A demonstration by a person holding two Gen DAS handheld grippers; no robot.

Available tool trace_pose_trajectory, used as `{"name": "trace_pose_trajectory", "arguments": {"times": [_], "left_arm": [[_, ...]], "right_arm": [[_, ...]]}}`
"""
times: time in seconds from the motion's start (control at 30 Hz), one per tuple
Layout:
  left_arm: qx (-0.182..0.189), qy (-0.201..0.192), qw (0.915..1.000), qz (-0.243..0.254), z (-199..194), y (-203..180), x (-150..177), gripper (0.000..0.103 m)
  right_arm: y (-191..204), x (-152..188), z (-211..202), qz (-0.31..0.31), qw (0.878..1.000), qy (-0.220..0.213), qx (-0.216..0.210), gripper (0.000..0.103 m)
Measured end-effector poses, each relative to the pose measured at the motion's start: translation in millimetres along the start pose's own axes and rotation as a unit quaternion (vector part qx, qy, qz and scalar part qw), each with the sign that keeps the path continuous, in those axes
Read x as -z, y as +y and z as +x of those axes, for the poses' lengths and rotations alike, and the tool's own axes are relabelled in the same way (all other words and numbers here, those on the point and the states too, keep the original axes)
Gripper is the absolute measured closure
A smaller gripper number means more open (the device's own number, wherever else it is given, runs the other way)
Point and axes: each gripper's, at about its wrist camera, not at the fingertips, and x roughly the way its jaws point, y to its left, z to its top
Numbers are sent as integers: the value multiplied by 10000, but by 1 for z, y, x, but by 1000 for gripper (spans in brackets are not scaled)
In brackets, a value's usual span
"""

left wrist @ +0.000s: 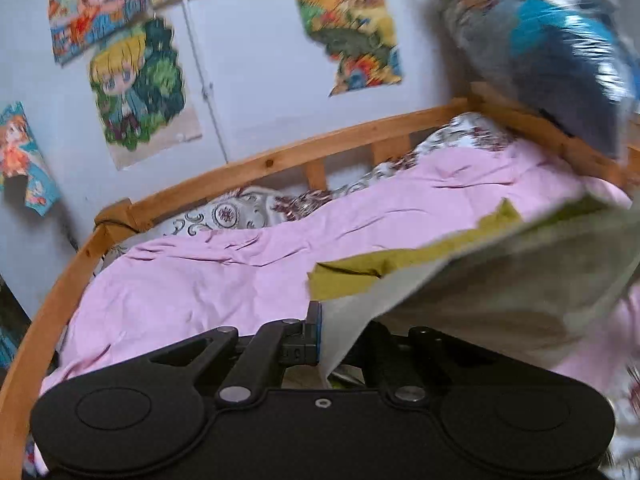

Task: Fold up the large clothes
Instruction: 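Lift the gripped khaki edge with both tools and fold it over the folded sleeves, then open both tools and release the folded khaki fabric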

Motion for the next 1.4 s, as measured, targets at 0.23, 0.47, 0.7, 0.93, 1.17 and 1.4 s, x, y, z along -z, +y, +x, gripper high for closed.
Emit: {"name": "trace_pose_trajectory", "arguments": {"times": [0.23,0.47,0.7,0.93,1.17,1.4], "left_arm": [[-260,642,9976,4,139,14,-47,102],[-292,1217,9920,134,267,10,-34,102],[-67,1613,9867,200,351,1,-11,100],[345,1708,9812,-825,368,44,-15,66],[145,1218,9802,-1555,336,94,-20,3],[497,1181,9788,-1598,334,108,-37,1]], "right_arm": [[-4,0,158,-74,9990,436,-100,101],[42,36,277,-125,9935,1077,-357,101],[73,84,347,-9,9871,1528,-486,98],[44,86,351,557,9890,1366,-121,40],[16,85,330,822,9908,1014,366,3],[14,100,359,675,9861,1434,489,1]]}}
